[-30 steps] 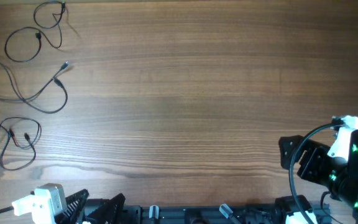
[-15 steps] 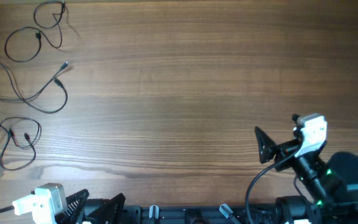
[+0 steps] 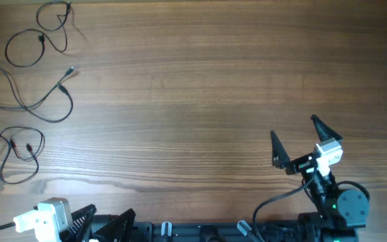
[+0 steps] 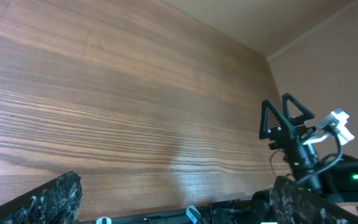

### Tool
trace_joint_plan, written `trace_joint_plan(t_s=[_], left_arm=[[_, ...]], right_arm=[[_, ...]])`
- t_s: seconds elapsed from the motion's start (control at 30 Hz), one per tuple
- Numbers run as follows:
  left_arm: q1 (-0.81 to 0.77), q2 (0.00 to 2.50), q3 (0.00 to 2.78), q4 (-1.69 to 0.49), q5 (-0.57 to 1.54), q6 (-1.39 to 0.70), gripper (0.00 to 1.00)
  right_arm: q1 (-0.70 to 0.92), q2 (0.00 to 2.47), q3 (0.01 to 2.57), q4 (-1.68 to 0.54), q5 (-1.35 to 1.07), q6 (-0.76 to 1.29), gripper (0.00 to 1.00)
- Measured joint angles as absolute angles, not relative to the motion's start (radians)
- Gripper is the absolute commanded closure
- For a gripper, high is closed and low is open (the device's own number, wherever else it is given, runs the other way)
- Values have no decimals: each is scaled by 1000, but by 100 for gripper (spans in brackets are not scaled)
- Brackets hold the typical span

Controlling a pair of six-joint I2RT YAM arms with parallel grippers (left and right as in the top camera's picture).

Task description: Untangle cables

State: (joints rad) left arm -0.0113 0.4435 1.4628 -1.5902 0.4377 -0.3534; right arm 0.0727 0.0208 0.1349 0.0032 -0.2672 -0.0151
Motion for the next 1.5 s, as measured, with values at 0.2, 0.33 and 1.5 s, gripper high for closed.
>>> trace_joint_plan(t_s=[0.2, 0.33, 1.5], left_arm=[[-11, 443, 1463, -1590, 438, -353, 0], [-11, 444, 1463, -1591, 438, -353, 0], [-11, 443, 1463, -1591, 438, -353, 0]], right_arm=[[68, 19, 25, 120, -211, 22, 0], [54, 19, 8, 101, -194, 21, 0], [4, 17, 6, -3, -84, -10, 0]])
